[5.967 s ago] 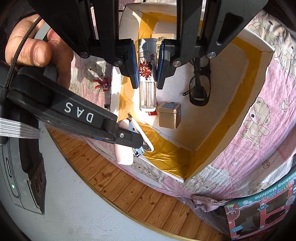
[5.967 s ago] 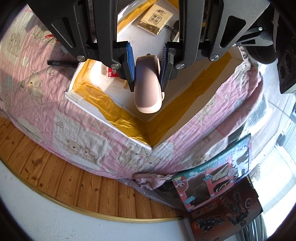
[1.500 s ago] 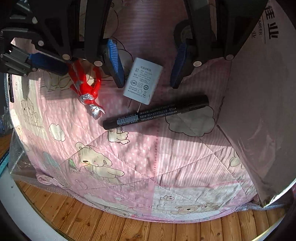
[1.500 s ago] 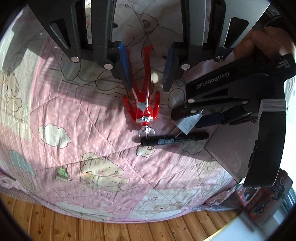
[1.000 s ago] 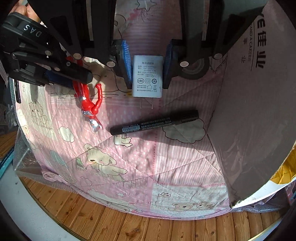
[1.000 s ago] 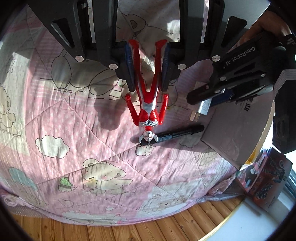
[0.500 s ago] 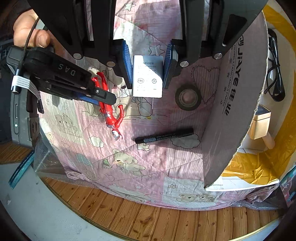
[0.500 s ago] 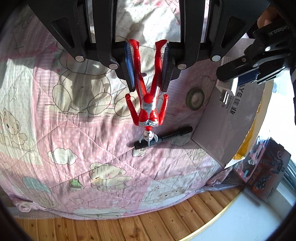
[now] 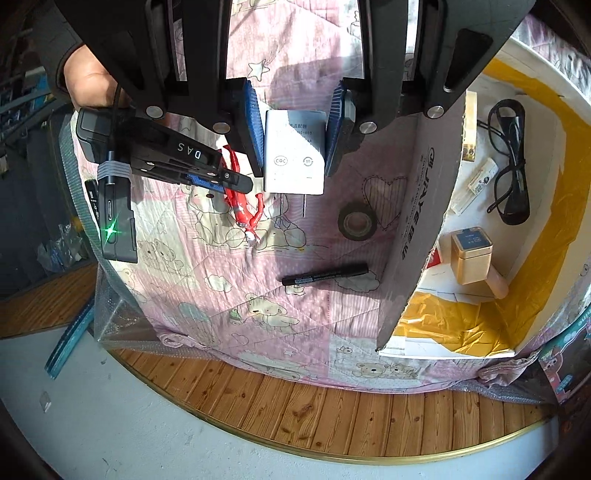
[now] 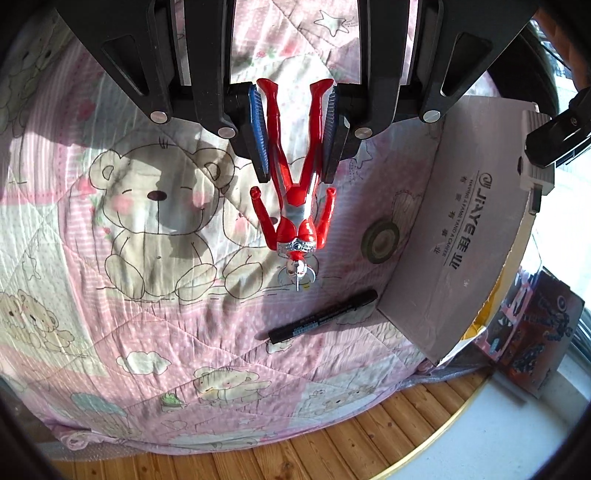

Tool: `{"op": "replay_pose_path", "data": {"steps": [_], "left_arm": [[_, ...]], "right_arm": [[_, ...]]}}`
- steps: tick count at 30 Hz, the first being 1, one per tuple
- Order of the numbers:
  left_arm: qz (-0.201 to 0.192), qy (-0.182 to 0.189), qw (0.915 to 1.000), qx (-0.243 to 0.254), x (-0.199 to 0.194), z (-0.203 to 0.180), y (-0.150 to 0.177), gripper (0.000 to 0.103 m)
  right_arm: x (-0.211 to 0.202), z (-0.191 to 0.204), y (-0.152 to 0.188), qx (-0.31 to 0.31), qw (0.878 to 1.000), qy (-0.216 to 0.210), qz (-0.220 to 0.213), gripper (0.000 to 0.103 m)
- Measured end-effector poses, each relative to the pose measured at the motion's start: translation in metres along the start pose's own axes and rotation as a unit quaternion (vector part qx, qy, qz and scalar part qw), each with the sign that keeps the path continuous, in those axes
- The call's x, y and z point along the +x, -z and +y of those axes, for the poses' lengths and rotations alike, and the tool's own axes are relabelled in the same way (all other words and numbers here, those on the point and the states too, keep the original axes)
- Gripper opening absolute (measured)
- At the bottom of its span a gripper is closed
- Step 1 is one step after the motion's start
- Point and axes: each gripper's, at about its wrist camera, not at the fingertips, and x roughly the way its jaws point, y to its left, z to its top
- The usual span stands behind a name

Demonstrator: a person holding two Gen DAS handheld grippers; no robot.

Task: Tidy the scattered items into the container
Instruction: 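Lift the charger plug and red figure off the quilt with both tools, then carry the charger plug and red figure toward the yellow-lined box with both tools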

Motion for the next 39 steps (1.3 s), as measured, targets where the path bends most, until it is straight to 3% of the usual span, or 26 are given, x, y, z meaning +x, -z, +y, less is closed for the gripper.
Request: {"op": "replay_pose_path", "data": {"steps": [8,19,39], "left_arm": [[-0.014,0.015,0.9998,-0.008,-0.026,0.008,0.016,0.032],[-0.007,0.038,0.9992,-0.007,-0.031,0.007,0.040,0.032],[-0.024,0.061,0.9976,-0.020,-0.049,0.019,0.046,0.032]], "right_arm": [[-0.012,0.011,0.019,0.000,1.000,0.017,-0.012,0.028],[-0.033,0.037,0.053,-0.002,1.000,0.017,-0.024,0.028],[-0.070,0.070,0.091,0.023,0.998,-0.020,-0.049,0.028]]}}
